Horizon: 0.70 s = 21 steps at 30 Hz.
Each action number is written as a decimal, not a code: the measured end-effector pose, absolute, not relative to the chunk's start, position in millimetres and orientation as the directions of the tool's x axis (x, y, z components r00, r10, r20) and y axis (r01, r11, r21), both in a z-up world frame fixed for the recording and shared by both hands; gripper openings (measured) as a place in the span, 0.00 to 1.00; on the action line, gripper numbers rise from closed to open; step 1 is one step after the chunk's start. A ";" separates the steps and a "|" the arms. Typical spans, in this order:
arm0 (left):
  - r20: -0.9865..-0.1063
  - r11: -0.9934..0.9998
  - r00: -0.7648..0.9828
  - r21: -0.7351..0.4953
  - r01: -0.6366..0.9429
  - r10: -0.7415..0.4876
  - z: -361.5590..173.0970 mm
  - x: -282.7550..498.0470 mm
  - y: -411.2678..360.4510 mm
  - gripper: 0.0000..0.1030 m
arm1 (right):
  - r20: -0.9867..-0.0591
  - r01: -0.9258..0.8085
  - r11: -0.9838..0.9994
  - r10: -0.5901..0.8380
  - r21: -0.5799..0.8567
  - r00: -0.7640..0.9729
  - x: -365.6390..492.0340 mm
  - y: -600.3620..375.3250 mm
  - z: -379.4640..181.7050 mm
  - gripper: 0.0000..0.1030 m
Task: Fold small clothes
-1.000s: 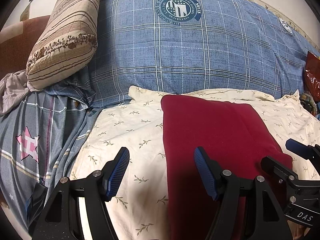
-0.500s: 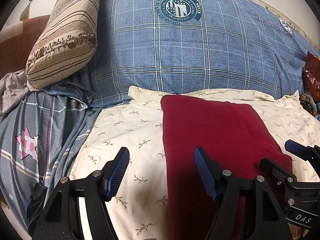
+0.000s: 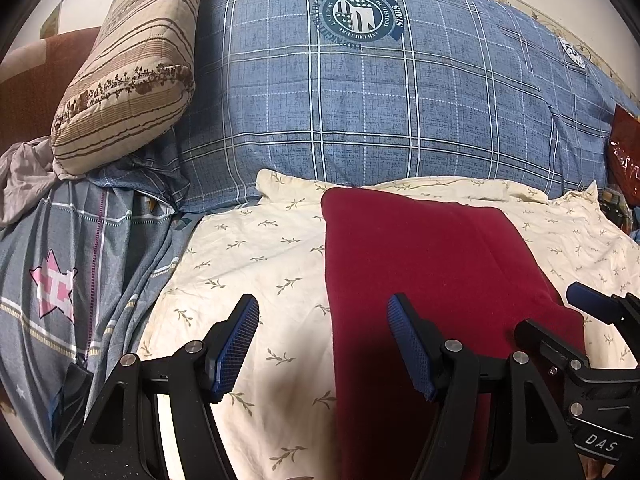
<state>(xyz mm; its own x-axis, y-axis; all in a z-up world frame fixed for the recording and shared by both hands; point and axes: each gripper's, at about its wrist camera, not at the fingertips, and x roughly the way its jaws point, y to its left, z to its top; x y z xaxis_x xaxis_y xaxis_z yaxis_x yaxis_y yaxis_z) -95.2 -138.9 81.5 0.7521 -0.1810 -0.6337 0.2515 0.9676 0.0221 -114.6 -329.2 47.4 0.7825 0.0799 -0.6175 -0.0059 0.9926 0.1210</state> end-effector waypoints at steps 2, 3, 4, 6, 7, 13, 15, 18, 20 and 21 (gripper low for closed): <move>-0.633 0.968 0.753 0.022 0.251 -0.181 81.6 -95.6 -138.9 0.65 | -0.619 -0.007 0.993 0.081 0.121 0.781 -113.7 -330.1 47.4 0.80; -0.632 0.968 0.753 0.023 0.251 -0.181 81.6 -95.6 -139.1 0.65 | -0.618 -0.007 0.993 0.081 0.121 0.782 -114.4 -329.7 47.4 0.80; -0.632 0.968 0.754 0.023 0.251 -0.181 81.7 -96.0 -139.3 0.65 | -0.618 -0.010 0.993 0.083 0.121 0.782 -113.4 -330.3 47.7 0.80; -0.632 0.968 0.754 0.022 0.251 -0.181 81.8 -96.1 -139.0 0.65 | -0.617 -0.011 0.993 0.083 0.120 0.783 -113.5 -330.0 48.2 0.80; -0.632 0.968 0.754 0.022 0.251 -0.181 81.8 -96.0 -139.1 0.65 | -0.617 -0.012 0.993 0.084 0.119 0.783 -113.3 -330.2 48.3 0.80; -0.631 0.968 0.755 0.023 0.250 -0.180 82.1 -96.4 -139.4 0.65 | -0.620 -0.017 0.993 0.087 0.118 0.780 -112.5 -330.2 48.3 0.80; -0.631 0.968 0.755 0.022 0.249 -0.180 82.6 -96.8 -139.6 0.65 | -0.619 -0.019 0.993 0.087 0.116 0.780 -112.6 -330.1 48.4 0.80; -0.634 0.969 0.752 0.017 0.248 -0.181 82.7 -96.8 -139.2 0.65 | -0.620 -0.021 0.993 0.088 0.116 0.780 -112.7 -329.5 48.5 0.80; -0.637 0.969 0.749 0.009 0.248 -0.185 82.8 -96.1 -138.6 0.65 | -0.621 -0.022 0.993 0.089 0.115 0.779 -112.7 -329.3 48.1 0.80; -0.637 0.969 0.748 0.008 0.247 -0.185 82.7 -95.3 -138.1 0.65 | -0.622 -0.022 0.993 0.089 0.115 0.778 -112.6 -329.3 48.0 0.80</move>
